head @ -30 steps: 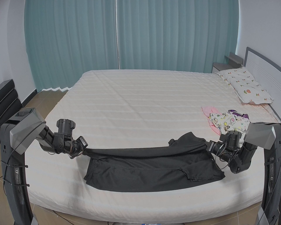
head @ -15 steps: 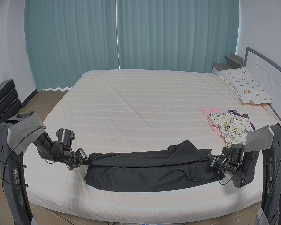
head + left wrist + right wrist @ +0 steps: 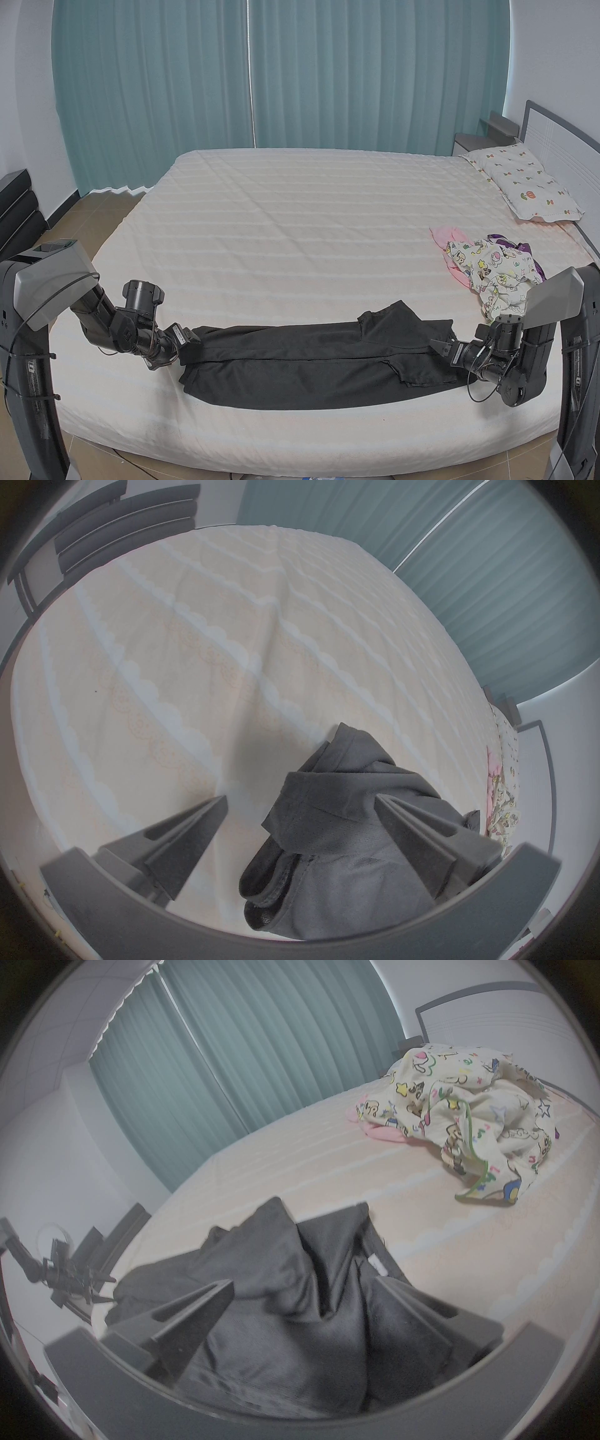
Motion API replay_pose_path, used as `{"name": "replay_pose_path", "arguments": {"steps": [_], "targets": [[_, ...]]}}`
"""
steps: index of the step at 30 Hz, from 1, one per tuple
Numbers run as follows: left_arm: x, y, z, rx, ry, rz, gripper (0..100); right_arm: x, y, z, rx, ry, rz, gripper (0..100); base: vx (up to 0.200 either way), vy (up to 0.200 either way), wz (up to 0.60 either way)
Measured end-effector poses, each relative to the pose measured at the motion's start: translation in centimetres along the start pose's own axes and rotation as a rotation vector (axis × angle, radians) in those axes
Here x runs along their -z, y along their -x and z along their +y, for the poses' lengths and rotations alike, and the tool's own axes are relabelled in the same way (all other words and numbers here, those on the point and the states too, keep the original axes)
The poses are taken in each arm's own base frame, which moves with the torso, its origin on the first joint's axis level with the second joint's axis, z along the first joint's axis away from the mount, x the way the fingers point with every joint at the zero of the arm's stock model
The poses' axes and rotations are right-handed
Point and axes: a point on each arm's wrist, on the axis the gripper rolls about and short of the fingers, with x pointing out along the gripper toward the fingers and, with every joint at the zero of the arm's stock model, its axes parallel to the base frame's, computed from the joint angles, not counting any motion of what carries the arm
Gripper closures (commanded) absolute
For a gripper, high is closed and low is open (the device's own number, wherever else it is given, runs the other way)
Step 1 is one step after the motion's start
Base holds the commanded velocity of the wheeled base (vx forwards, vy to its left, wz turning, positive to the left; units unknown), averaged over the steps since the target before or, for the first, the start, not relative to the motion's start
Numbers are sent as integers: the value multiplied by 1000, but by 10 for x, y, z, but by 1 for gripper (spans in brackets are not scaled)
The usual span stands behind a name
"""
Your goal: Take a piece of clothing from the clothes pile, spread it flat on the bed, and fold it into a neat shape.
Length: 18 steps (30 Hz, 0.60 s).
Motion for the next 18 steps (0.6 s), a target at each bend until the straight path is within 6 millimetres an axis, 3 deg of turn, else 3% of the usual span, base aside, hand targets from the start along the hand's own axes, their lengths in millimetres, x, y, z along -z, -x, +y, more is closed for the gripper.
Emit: {"name": "replay_pose_path", "arguments": {"steps": [8, 18], "targets": [[-7, 19, -7, 42, 173, -28, 0, -29, 7, 11, -56, -31, -61, 0, 0, 0, 0], [-12, 35, -19, 160, 325, 23, 0, -47, -29, 35, -73, -72, 78, 0, 0, 0, 0]]}}
